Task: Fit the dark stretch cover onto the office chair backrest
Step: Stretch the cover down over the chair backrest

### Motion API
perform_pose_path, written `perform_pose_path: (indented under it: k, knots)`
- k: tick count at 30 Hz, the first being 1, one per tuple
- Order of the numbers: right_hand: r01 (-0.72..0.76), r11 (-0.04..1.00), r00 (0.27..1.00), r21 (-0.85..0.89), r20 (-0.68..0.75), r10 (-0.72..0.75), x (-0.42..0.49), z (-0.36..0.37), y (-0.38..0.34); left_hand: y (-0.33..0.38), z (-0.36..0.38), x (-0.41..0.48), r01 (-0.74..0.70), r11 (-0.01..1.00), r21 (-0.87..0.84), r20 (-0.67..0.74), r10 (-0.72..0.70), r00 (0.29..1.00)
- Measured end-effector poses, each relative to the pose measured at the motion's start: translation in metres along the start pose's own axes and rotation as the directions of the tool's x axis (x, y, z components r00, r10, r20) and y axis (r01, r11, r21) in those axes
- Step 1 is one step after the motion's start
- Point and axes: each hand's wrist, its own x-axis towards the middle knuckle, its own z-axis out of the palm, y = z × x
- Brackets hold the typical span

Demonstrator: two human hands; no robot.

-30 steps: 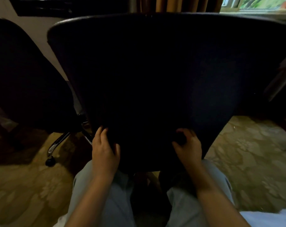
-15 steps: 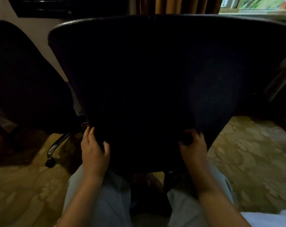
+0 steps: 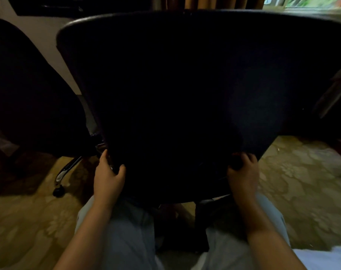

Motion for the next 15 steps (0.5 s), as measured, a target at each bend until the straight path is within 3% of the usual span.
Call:
perform_pose_path:
  k: [4, 8, 15]
  knots:
    - [-0.099, 0.995, 0.993, -0.004, -0.06, 0.099, 0.008, -0.005, 0.004, 0.002, -0.001, 0.0, 0.037, 0.999, -0.036, 0.01, -0.036, 0.999]
    - [-0.087, 0.996, 0.995, -0.003, 0.042, 0.087, -0.001, 0.007, -0.012, 0.001, -0.004, 0.0, 0.028, 0.999, -0.044, -0.017, -0.028, 0.999]
    - [0.227, 0.974, 0.947, -0.012, 0.237, -0.217, -0.027, 0.035, -0.036, -0.005, -0.005, -0.004, -0.059, 0.998, 0.0, -0.01, 0.059, 0.998]
